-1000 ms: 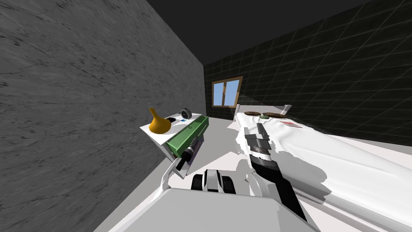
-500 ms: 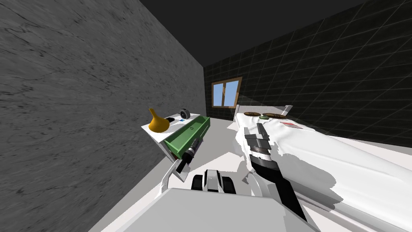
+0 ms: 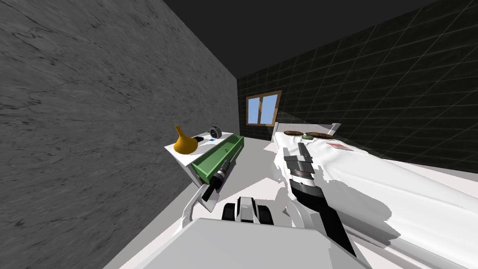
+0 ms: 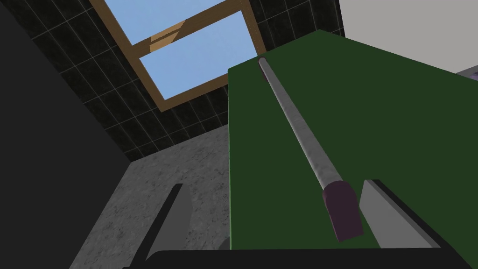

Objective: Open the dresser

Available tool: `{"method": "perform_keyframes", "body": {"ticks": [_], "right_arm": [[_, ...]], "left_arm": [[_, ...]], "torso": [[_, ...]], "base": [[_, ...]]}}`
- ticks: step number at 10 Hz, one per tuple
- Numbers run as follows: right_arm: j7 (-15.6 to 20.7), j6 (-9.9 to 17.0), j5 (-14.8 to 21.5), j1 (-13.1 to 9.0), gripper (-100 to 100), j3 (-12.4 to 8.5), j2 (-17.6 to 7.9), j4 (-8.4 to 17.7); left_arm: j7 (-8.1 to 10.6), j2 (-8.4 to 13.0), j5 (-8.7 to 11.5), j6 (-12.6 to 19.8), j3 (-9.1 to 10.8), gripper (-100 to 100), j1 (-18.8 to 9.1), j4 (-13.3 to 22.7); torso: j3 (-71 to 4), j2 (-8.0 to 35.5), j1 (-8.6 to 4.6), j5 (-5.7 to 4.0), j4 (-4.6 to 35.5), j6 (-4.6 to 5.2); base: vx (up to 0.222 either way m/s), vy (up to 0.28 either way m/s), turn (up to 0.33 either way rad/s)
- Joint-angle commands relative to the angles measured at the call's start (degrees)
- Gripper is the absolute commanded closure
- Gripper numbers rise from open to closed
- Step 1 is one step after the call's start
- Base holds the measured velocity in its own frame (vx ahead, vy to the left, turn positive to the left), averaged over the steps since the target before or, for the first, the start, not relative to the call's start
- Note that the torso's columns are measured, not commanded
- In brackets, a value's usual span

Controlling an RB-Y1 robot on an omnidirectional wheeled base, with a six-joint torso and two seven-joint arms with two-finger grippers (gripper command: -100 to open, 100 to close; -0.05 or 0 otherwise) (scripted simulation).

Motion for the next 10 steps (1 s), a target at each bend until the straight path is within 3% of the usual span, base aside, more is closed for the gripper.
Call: {"method": "perform_keyframes", "body": {"ticks": [1, 4, 5, 6, 10], "right_arm": [[0.0, 0.0, 0.0, 0.0, 0, 0.0, 0.0, 0.0], [0.0, 0.0, 0.0, 0.0, 0, 0.0, 0.0, 0.0], [0.0, 0.0, 0.0, 0.0, 0, 0.0, 0.0, 0.0], [0.0, 0.0, 0.0, 0.0, 0, 0.0, 0.0, 0.0], [0.0, 0.0, 0.0, 0.0, 0, 0.0, 0.0, 0.0]], "left_arm": [[0.56, 1.0, 0.0, 2.9, -0.54, -100, 1.0, -4.2], [1.05, 1.9, 0.1, 5.1, -0.9, -100, 1.7, -7.5], [0.91, 1.6, 0.0, 5.1, -1.09, -100, 2.3, -6.1], [0.92, 1.6, 0.0, 5.4, -1.17, 0, 2.5, -6.2], [0.98, 1.6, 0.0, 5.7, -1.4, 0, 2.7, -5.7]], "torso": [[0.1, 0.1, -0.05, -0.03, 0.1, 0.02], [0.2, 0.4, -0.04, -0.11, 0.4, 0.06], [0.2, 0.5, -0.08, -0.17, 0.5, 0.0], [0.3, 0.5, -0.04, -0.1, 0.4, -0.02], [0.1, 0.2, 0.22, 0.03, 0.1, -0.1]], "base": [[0.018, -0.006, 0.003], [0.014, 0.002, 0.004], [0.014, 0.005, -0.002], [0.009, 0.0, -0.01], [0.003, -0.003, -0.008]]}}
